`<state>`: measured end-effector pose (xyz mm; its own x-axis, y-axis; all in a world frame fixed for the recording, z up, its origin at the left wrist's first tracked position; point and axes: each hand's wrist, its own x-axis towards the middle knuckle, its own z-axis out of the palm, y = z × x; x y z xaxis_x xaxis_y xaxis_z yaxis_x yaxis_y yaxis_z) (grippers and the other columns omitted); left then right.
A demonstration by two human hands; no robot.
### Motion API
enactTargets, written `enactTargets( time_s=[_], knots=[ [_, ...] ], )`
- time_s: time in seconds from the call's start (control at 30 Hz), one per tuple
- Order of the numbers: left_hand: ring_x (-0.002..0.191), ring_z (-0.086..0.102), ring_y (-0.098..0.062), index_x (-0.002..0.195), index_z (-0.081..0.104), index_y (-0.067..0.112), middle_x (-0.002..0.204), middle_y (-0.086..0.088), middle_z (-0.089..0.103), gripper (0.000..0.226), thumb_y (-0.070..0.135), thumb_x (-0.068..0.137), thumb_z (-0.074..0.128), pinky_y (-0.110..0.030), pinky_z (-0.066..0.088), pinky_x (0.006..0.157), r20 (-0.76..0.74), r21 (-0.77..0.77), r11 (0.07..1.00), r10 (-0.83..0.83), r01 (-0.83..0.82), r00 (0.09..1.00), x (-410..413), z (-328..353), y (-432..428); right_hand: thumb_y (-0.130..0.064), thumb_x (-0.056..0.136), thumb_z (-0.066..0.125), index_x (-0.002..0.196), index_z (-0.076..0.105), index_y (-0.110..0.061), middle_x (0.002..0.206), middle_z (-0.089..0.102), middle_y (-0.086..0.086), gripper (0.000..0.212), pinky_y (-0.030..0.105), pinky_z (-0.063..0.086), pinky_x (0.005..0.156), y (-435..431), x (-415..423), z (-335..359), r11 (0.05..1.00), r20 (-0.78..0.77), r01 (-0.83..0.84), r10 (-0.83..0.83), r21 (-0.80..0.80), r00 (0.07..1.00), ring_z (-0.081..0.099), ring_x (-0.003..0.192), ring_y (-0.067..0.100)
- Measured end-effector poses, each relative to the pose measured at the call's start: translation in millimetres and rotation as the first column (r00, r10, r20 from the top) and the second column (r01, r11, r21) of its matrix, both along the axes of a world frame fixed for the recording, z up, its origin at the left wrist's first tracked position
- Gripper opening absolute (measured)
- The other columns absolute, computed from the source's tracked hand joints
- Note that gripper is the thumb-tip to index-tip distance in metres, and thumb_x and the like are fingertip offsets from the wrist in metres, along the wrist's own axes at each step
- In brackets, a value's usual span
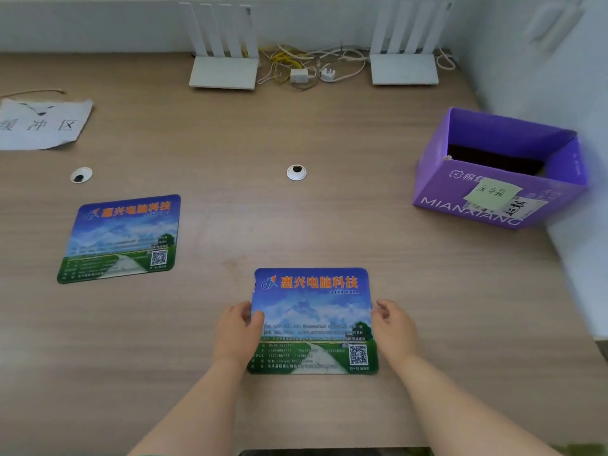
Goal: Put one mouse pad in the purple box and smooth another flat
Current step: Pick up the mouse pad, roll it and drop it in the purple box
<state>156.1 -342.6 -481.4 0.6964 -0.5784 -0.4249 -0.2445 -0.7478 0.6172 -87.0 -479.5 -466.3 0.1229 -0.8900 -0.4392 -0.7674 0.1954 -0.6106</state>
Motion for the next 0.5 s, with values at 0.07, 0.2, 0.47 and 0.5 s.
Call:
enactTargets(
  time_s=[0.07,0.2,0.47,0.5],
  knots=[
    [0.066,0.055,-0.029,0.075,0.057,0.012,0.07,-0.009,0.062,0.022,0.033,0.077,0.049,-0.041,0.047,0.064,-0.036,-0.022,0.999,0.042,-0.043,0.998,-0.8,-2.0,-2.4,-0.015,0.091,0.049,0.119,0.06,-0.008,0.113,0.067,0.009,0.031,0.035,0.047,0.09,1.0,2.9,-0.9,0.997,0.05,0.068,-0.07,0.037,0.996,0.06,0.1,0.023],
    [0.077,0.061,-0.02,0.093,0.058,0.022,0.077,0.002,0.065,0.009,0.021,0.085,0.056,-0.033,0.046,0.071,-0.183,-0.054,0.974,0.207,-0.22,0.961,-1.6,2.8,-7.5,-0.015,0.09,0.05,0.106,0.067,-0.012,0.104,0.07,0.005,0.023,0.034,0.048,0.086,1.7,5.0,-9.1,0.974,0.115,0.202,-0.214,0.107,0.97,0.061,0.091,0.02],
    [0.061,0.053,-0.02,0.079,0.067,0.02,0.07,-0.004,0.065,0.013,0.008,0.082,0.06,-0.032,0.044,0.061,-0.264,-0.097,0.969,0.194,-0.226,0.945,1.2,-4.6,-8.3,-0.007,0.085,0.062,0.087,0.071,-0.008,0.082,0.074,0.008,0.01,0.036,0.056,0.071,2.1,3.6,-18.7,0.92,0.191,0.277,-0.335,0.278,0.923,0.069,0.074,0.023],
    [0.065,0.059,-0.021,0.078,0.067,0.019,0.075,-0.004,0.07,0.013,0.009,0.083,0.061,-0.033,0.047,0.063,-0.261,-0.095,0.973,0.181,-0.212,0.948,1.7,-4.9,-7.4,-0.006,0.084,0.064,0.08,0.071,-0.009,0.078,0.074,0.008,0.009,0.034,0.055,0.067,3.1,4.7,-17.2,0.929,0.18,0.253,-0.307,0.268,0.935,0.068,0.07,0.023]
  ],
)
